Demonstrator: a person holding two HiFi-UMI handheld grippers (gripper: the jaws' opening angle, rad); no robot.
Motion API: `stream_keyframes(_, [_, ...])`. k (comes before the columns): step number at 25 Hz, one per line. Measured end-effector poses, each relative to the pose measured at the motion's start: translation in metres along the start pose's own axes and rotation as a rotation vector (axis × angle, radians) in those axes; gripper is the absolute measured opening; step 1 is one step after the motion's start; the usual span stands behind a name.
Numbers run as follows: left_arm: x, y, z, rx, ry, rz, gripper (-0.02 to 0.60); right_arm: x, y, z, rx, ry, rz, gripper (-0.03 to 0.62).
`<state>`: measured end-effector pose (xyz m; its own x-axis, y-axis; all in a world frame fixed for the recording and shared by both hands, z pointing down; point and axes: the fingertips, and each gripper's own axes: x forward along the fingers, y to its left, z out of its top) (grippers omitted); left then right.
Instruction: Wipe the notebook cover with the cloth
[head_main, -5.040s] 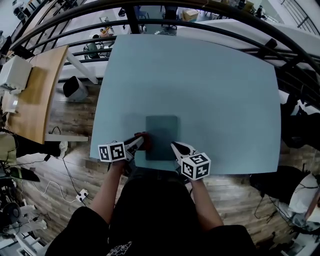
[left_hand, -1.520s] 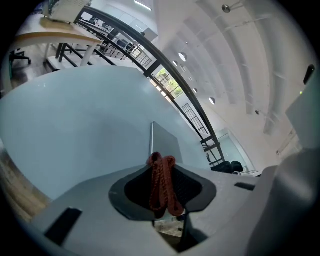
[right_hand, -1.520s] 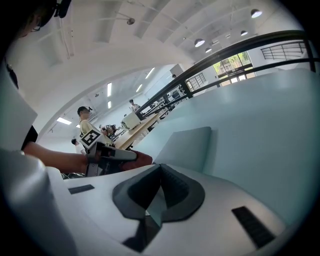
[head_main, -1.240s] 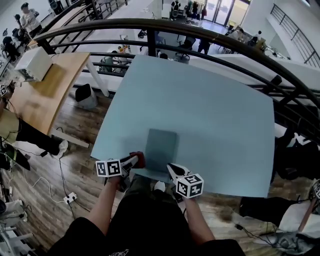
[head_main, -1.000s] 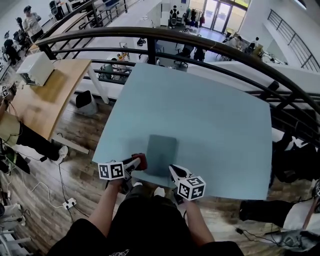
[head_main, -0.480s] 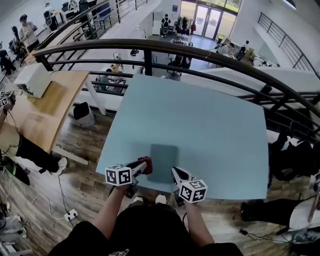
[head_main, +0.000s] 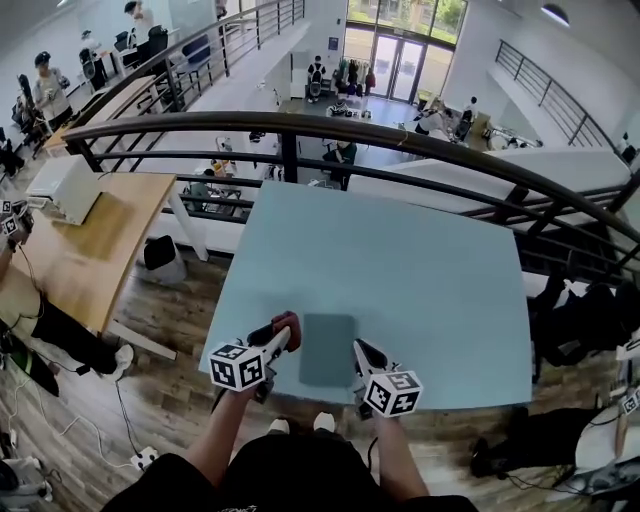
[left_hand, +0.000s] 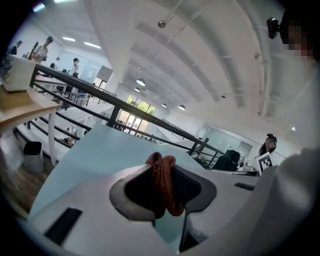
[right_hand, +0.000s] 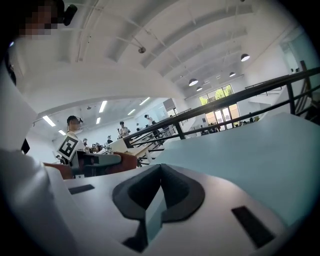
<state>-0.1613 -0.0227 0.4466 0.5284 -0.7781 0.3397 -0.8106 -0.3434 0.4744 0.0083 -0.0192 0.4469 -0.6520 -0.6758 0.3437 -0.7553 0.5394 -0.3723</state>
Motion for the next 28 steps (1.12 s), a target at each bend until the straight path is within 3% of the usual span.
stream_keyframes(3, [-0.005,-0.006,0.022,0.053,-0.049,-0.007,0.100,-0.003,0.007,0.020,-0.023,-0.044,-0.013,0.006])
stream_keyframes(20, [-0.054,-0.019,0.123,0.200,-0.289,0.000,0.100,-0.032,0.057,0.128,-0.205,-0.272,-0.062,0.006])
stream_keyframes(28, [-0.067,-0.036,0.162,0.336,-0.368,0.020,0.100,-0.048,0.062,0.158,-0.268,-0.347,-0.100,0.006])
